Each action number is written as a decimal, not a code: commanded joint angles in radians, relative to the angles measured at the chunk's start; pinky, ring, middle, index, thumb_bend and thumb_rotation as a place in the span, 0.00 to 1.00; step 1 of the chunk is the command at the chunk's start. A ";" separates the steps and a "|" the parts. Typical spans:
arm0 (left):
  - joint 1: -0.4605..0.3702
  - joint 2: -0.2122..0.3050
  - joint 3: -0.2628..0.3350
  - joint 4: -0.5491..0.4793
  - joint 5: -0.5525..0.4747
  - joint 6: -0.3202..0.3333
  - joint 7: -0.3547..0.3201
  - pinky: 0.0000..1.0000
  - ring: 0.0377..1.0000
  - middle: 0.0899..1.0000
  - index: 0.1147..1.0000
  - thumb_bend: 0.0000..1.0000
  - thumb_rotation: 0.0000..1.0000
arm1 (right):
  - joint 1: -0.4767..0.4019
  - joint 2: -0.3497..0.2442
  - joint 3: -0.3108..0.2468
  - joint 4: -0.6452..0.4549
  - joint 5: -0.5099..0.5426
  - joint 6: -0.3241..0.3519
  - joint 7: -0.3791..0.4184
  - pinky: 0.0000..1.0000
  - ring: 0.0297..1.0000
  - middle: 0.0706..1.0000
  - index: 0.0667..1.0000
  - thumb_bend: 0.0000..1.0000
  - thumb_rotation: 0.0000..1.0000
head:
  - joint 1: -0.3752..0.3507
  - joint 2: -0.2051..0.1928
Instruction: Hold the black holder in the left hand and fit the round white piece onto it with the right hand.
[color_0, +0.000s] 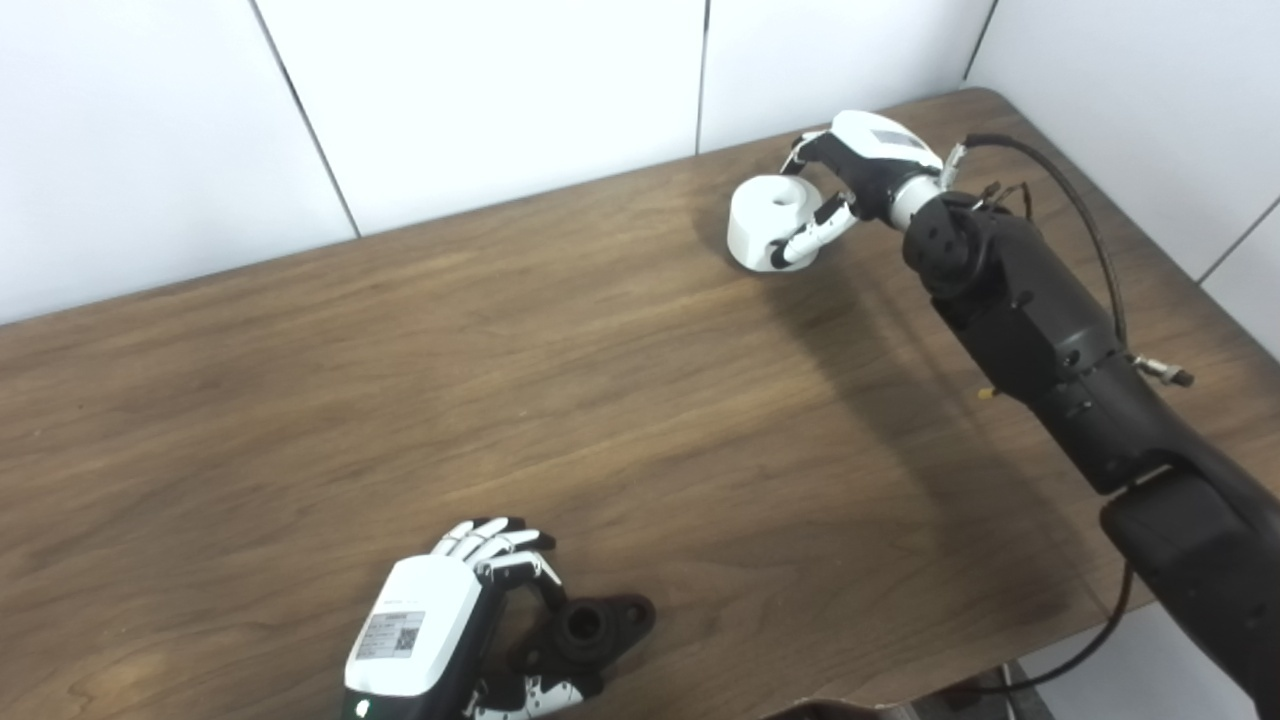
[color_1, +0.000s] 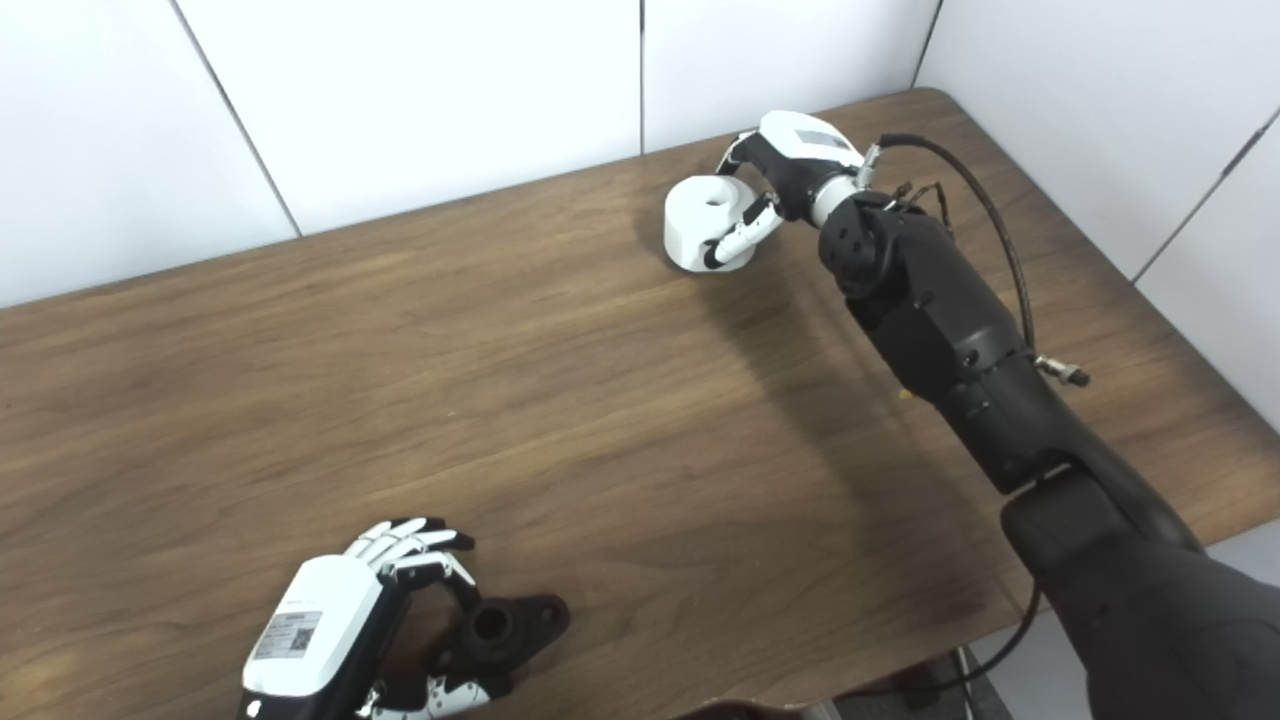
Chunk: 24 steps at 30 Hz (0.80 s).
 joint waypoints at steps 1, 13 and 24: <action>0.032 0.021 -0.004 0.010 0.009 0.026 -0.059 0.88 0.85 0.76 0.42 0.52 0.05 | -0.055 -0.031 -0.009 -0.031 -0.009 -0.025 -0.024 0.89 0.96 0.90 0.61 0.76 0.27 | -0.001 0.001; 0.031 0.021 -0.002 0.010 0.006 0.026 -0.061 0.87 0.85 0.76 0.42 0.52 0.05 | -0.057 -0.036 -0.007 -0.030 -0.010 -0.029 -0.022 0.89 0.95 0.89 0.61 0.76 0.27 | -0.001 0.001; 0.032 0.021 0.003 0.008 0.003 0.027 -0.065 0.87 0.85 0.76 0.42 0.52 0.05 | -0.064 -0.045 -0.004 -0.031 -0.006 -0.023 -0.006 0.90 0.96 0.90 0.62 0.76 0.28 | -0.002 0.006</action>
